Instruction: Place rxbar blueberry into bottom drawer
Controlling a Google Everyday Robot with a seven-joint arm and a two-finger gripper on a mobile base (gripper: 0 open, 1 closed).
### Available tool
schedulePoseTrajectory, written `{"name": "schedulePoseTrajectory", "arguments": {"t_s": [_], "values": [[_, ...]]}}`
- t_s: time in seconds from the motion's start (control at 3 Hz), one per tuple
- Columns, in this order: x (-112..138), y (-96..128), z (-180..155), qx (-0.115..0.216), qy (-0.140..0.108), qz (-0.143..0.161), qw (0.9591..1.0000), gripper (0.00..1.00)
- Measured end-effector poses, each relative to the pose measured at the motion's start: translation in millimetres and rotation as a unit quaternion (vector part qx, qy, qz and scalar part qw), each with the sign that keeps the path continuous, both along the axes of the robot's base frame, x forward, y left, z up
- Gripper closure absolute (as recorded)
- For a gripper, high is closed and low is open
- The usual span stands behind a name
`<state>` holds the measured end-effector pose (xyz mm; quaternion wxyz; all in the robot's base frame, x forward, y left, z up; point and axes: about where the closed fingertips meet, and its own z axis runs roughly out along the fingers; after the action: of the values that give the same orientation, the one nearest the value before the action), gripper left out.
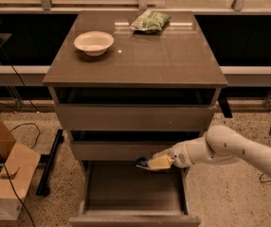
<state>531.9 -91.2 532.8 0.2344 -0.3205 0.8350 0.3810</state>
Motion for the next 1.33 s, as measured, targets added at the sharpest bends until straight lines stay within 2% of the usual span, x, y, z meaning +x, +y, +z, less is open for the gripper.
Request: {"name": "schedulePoseTrajectory", "arguments": {"t_s": [0.33, 0.67, 1.0, 1.33], "values": [[2, 2, -29, -0.03, 0.008, -0.009, 0.9995, 1.0], [4, 4, -91, -0.076, 0.035, -0.019, 0.9963, 1.0], [3, -1, -148, -0.104, 0.064, -0.038, 0.9918, 1.0], [5, -9, -196, -0.118, 0.081, -0.063, 0.9877, 1.0]]}}
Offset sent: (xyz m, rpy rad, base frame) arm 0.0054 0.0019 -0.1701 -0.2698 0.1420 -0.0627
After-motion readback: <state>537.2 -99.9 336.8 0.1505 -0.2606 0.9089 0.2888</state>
